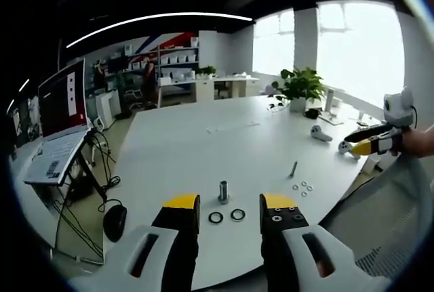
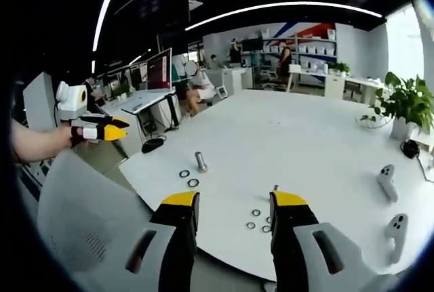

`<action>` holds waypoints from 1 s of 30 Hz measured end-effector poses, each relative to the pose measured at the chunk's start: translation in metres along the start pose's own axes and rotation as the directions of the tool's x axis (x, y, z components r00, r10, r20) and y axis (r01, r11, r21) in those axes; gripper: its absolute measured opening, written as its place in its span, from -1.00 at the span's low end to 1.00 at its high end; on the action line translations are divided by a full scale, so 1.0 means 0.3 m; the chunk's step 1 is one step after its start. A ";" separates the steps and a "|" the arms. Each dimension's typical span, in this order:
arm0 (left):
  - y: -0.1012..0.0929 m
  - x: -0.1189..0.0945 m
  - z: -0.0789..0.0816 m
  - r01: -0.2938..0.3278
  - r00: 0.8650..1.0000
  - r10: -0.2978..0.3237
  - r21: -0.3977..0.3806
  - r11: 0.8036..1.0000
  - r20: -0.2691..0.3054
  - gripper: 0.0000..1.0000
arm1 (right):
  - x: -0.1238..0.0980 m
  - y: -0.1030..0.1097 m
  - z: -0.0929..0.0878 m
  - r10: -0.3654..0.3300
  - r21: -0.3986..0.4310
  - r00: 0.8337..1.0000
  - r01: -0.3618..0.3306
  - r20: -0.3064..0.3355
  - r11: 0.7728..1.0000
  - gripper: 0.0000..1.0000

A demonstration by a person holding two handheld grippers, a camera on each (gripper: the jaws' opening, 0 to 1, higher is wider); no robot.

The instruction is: Place the washer onto the threaded stud by aligning its center hole with the stud, sliding it down to the base, and recovering from edge contact or off-axis alignment until the washer reaches the visible bottom stop.

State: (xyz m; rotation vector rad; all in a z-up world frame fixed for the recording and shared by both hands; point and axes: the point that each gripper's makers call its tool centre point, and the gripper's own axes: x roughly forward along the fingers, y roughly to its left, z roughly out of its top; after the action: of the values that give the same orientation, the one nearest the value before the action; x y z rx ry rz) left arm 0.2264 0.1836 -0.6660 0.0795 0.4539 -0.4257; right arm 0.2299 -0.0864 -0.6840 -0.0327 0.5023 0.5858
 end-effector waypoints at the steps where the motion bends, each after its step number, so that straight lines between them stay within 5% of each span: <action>1: -0.001 0.001 -0.003 0.002 1.000 -0.002 -0.001 1.000 -0.005 -0.34 | -0.001 0.004 -0.001 0.001 -0.009 1.000 -0.001 0.001 1.000 -0.13; 11: -0.021 0.016 -0.027 0.030 0.998 -0.029 0.014 0.999 -0.050 -0.33 | 0.002 0.005 -0.007 0.007 -0.013 1.000 -0.007 -0.008 1.000 -0.12; 17: 0.003 0.025 -0.046 0.000 0.996 0.004 0.050 0.999 -0.091 -0.31 | 0.000 0.000 -0.003 0.000 -0.005 1.000 0.000 -0.002 1.000 -0.11; 22: 0.006 0.042 -0.097 0.017 0.982 -0.006 0.056 0.998 -0.189 -0.29 | -0.002 -0.010 -0.004 -0.007 0.011 1.000 0.007 -0.001 1.000 -0.11; 26: -0.004 0.051 -0.134 0.055 0.964 -0.064 -0.040 0.998 -0.258 -0.30 | -0.004 -0.013 -0.002 -0.010 0.013 1.000 0.010 0.004 1.000 -0.11; 30: 0.027 0.080 -0.148 0.069 0.950 -0.070 -0.016 0.998 -0.305 -0.31 | -0.006 -0.020 0.002 -0.012 0.026 1.000 0.012 0.012 1.000 -0.11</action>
State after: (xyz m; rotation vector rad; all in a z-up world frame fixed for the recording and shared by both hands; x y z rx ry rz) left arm 0.2312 0.1891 -0.7165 0.1258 0.7651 -0.4838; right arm 0.2320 -0.0924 -0.6833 -0.0079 0.4978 0.5674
